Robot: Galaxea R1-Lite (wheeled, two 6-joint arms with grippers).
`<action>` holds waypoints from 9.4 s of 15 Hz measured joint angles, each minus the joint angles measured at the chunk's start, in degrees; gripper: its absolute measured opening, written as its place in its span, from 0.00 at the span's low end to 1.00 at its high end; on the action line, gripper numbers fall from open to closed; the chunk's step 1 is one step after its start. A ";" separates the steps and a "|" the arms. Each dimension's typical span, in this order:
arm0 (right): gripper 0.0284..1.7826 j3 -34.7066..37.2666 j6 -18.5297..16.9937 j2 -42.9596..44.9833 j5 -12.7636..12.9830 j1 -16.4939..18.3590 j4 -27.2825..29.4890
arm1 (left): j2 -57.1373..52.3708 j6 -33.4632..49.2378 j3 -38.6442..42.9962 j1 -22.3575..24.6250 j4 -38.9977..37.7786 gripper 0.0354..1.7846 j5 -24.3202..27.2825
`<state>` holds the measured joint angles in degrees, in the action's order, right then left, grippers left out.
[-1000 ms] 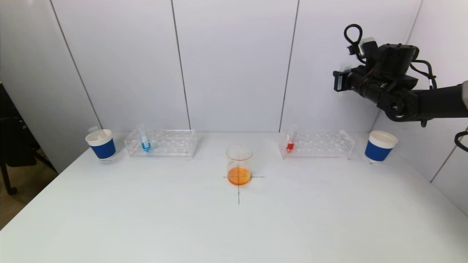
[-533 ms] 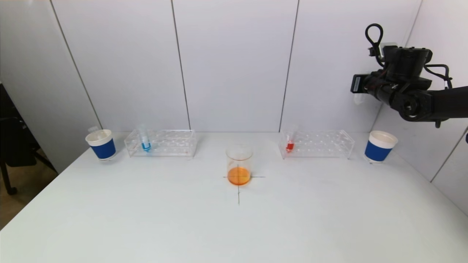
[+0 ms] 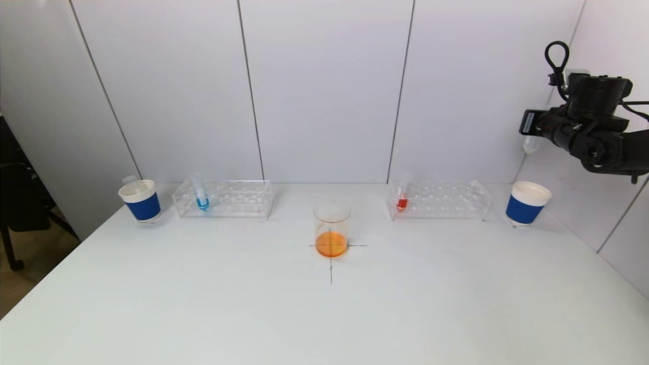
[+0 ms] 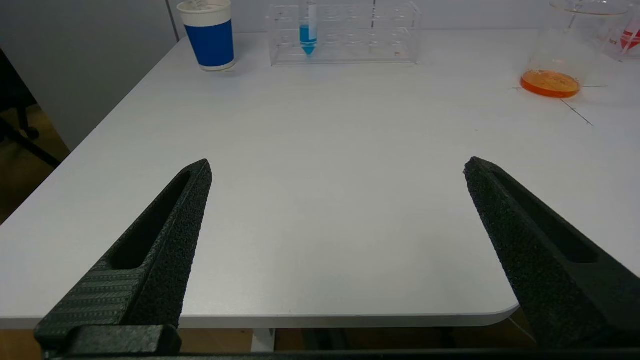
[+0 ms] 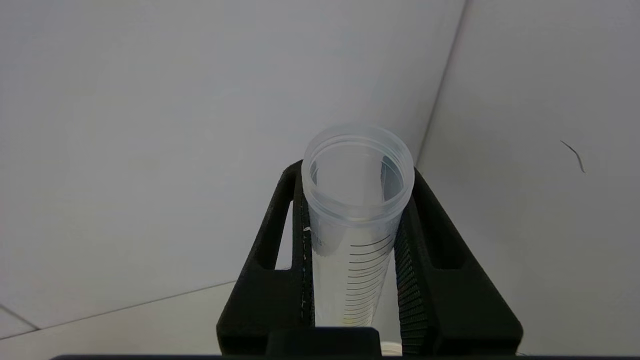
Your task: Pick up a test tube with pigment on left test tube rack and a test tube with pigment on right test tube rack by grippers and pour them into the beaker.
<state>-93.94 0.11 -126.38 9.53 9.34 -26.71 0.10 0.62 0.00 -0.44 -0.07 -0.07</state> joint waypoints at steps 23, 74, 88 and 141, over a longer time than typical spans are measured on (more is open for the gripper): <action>0.28 18.75 -1.26 -6.28 -0.04 2.89 -15.48 | 0.00 -0.05 0.00 0.00 0.00 0.99 0.02; 1.00 93.56 5.38 57.04 5.66 -10.24 -43.46 | 0.00 -0.05 0.00 0.00 0.00 0.99 0.00; 1.00 91.64 10.39 115.71 4.50 -9.91 20.78 | 0.00 0.00 0.00 0.00 0.00 0.99 0.00; 1.00 93.94 -2.19 126.49 -8.63 -9.67 26.11 | 0.00 -0.02 0.00 0.00 0.00 0.99 0.02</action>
<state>0.00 -2.08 0.11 0.90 -0.33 -0.60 0.10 0.60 0.00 -0.44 -0.07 -0.05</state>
